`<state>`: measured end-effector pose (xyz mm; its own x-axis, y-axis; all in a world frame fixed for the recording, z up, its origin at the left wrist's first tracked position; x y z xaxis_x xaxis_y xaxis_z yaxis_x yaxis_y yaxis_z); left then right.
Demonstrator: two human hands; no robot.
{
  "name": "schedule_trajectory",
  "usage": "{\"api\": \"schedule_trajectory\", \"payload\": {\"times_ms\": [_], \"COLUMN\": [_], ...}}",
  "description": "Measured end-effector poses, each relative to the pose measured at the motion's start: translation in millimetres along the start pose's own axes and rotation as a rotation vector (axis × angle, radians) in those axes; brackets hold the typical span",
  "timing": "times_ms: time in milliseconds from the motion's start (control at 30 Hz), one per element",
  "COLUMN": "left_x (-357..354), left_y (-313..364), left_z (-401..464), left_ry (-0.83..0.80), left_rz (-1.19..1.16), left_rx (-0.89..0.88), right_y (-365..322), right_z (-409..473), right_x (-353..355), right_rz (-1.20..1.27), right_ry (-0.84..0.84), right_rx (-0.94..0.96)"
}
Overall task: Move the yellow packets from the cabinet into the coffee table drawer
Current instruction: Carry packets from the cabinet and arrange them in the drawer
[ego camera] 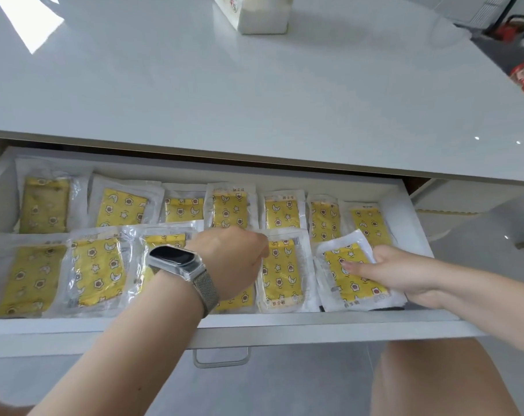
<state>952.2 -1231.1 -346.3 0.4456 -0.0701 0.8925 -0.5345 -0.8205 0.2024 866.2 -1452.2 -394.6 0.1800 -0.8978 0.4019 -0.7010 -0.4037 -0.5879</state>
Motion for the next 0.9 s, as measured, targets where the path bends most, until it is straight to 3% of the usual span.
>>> {"api": "schedule_trajectory", "payload": {"times_ms": [333,500,700,900], "left_x": [-6,-4,-2,4], "left_y": [5,4,5,2], "left_z": [5,7,6,5], "left_ry": [0.038,0.035,0.045,0.112], "left_rz": [-0.049,-0.064,-0.046,0.021], "left_rx": [-0.04,-0.029,-0.018,0.03], "right_y": [7,2,-9,-18], "right_z": [3,0,1,-1], "right_x": [-13,-14,-20,-30], "right_rz": [-0.105,-0.547,-0.8,-0.737], "right_ry": [-0.042,-0.053,-0.097,-0.084], "right_rx": [-0.098,-0.086,-0.033,0.013]}}
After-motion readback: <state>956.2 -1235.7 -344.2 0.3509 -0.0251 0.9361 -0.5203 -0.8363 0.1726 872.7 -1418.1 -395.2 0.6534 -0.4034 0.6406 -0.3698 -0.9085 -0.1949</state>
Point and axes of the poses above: each hand's wrist, its own z-axis towards the middle knuckle, its own x-axis out of the back of the hand, y = z × x, the point moved 6 cm from there along z, towards the middle knuckle, and after that the axes turned 6 degrees about x, right-handed, at the moved point
